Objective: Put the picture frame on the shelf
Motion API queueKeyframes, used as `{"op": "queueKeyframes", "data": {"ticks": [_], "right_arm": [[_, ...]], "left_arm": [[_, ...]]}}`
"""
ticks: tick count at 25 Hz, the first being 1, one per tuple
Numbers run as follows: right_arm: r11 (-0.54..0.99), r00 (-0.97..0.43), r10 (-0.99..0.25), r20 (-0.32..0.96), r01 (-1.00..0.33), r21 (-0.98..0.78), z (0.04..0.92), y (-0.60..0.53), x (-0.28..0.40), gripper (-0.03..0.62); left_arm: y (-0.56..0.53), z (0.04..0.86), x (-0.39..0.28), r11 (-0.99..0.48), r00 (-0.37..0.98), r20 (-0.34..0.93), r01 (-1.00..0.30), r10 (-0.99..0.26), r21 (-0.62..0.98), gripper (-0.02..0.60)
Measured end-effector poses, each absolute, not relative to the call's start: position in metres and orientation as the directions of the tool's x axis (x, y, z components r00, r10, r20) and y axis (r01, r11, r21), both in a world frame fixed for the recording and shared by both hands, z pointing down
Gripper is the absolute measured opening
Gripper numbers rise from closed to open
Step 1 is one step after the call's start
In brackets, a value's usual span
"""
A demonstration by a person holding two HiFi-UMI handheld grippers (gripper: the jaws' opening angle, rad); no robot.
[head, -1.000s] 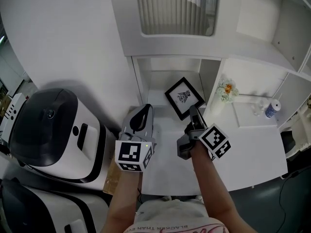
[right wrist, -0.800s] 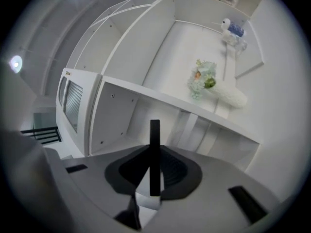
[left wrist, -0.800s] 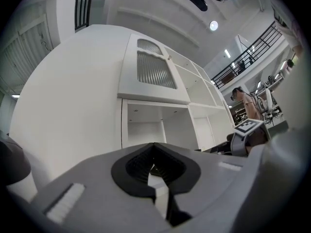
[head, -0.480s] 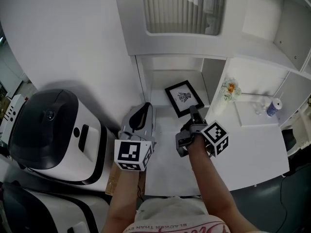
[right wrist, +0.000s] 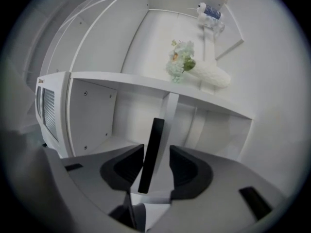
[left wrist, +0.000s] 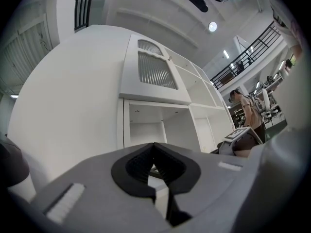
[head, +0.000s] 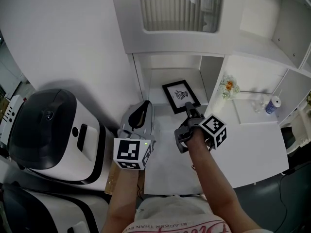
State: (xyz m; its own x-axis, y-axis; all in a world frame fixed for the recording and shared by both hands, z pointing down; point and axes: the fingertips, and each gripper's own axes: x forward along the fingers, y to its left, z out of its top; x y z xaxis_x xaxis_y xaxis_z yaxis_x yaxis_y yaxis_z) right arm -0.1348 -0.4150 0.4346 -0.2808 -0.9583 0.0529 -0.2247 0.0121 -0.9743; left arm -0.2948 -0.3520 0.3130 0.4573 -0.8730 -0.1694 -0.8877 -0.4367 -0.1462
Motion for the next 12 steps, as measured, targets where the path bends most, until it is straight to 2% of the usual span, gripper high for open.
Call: {"op": "queueKeyframes", "data": {"ticks": [5,12], "right_arm": [[-0.023,-0.294,-0.952,0.087,-0.217,-0.976,0.443,-0.422,-0.137,0.204],[-0.068,-0.301,-0.945,0.127,-0.196,-0.978,0.45,-0.434,-0.143,0.241]], "left_arm": [[-0.348,0.311,-0.294,-0.431,0.453,-0.17,-0.89,-0.875,-0.151,0.008],[-0.344,0.312,-0.297,-0.418,0.442,-0.166,-0.895,-0.882,-0.157,0.008]]}}
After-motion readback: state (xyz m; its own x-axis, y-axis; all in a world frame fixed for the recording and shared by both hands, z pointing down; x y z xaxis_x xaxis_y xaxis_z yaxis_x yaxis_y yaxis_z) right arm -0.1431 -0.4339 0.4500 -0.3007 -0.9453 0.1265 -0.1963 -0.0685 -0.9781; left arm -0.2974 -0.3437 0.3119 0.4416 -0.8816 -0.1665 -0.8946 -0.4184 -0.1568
